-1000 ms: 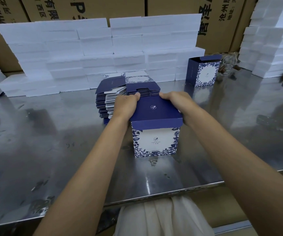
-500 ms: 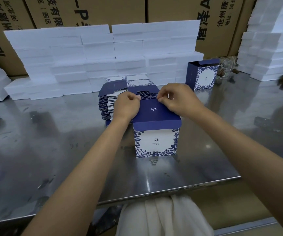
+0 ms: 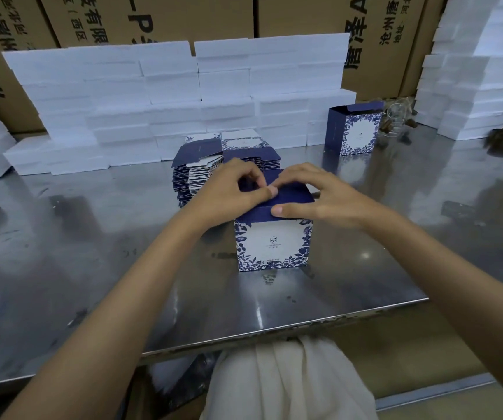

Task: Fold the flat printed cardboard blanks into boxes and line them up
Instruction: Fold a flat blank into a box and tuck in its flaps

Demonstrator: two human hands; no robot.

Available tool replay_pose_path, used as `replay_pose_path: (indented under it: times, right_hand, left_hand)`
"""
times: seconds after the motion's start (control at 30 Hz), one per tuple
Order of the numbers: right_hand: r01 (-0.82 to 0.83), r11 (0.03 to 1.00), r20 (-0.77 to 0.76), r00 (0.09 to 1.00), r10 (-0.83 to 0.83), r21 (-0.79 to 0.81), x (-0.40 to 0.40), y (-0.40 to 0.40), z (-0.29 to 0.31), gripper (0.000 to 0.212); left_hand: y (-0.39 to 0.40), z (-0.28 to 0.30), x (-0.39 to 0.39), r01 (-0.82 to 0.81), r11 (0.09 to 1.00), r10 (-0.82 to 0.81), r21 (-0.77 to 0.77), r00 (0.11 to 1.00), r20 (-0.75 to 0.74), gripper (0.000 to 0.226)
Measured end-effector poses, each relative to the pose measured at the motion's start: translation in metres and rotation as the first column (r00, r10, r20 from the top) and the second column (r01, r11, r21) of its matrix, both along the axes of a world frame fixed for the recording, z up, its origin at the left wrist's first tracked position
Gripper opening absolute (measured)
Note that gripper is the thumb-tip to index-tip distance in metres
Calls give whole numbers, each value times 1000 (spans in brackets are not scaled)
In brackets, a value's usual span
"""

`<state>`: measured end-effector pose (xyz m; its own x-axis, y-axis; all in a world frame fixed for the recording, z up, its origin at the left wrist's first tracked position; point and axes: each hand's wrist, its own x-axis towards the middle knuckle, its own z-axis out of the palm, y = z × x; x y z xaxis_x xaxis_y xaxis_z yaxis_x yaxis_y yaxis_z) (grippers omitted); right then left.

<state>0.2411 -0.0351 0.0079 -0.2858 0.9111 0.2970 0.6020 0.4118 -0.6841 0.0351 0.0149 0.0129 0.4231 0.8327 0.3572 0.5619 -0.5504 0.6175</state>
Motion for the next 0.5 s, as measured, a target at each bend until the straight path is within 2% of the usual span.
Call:
replay_pose_path:
  times: [0.1, 0.2, 0.37, 0.5]
  right_hand:
    - [-15, 1000, -189, 982, 13, -5, -4, -4, -8, 22]
    - [-22, 1000, -298, 954, 21, 2, -11, -11, -18, 23]
    - [50, 998, -410, 912, -30, 39, -16, -17, -30, 25]
    - [115, 993, -554, 829, -80, 28, -26, -21, -40, 17]
  left_hand:
    - [-18, -13, -13, 110, 985, -85, -133, 980, 179, 10]
    - [-24, -27, -19, 188, 965, -120, -180, 935, 334, 16]
    - [-28, -43, -13, 198, 973, -121, -117, 872, 474, 18]
    - [-31, -56, -5, 169, 983, -100, -64, 804, 587, 15]
